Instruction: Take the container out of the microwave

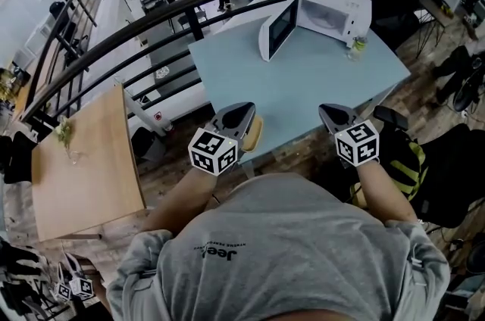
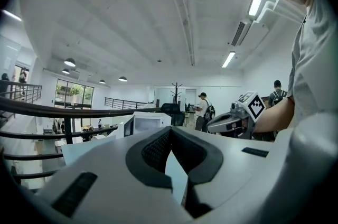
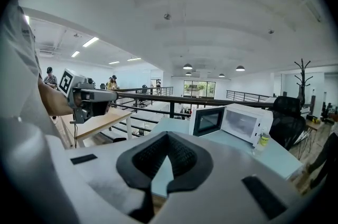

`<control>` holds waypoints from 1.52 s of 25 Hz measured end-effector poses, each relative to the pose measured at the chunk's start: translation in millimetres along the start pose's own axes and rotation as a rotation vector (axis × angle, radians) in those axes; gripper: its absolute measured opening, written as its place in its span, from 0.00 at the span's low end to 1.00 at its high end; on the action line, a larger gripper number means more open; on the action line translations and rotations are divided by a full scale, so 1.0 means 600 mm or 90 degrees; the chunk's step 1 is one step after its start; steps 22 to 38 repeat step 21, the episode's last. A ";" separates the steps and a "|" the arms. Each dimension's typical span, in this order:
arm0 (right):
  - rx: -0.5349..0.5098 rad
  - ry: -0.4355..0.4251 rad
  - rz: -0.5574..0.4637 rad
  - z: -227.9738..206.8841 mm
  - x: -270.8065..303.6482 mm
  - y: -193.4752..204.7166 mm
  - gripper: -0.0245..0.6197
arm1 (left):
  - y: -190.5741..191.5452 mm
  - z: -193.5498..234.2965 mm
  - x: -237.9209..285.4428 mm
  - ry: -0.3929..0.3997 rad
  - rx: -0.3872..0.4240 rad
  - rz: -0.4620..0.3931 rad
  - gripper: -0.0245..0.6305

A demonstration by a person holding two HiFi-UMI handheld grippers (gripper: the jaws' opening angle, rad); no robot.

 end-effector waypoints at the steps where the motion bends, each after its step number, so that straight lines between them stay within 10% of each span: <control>1: 0.000 -0.001 0.000 0.000 0.000 0.000 0.06 | 0.001 -0.001 0.000 -0.001 0.000 0.002 0.05; 38: -0.008 -0.032 0.017 0.015 0.015 0.011 0.06 | 0.012 0.003 -0.005 -0.011 -0.015 0.014 0.05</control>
Point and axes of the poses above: the fingertips, and each gripper's own axes: x forward along the fingers, z to its left, y out of its underside, the point moved 6 cm from there along -x, backward along the fingers, and after that the axes turned 14 degrees about y, right-handed, at the moved point
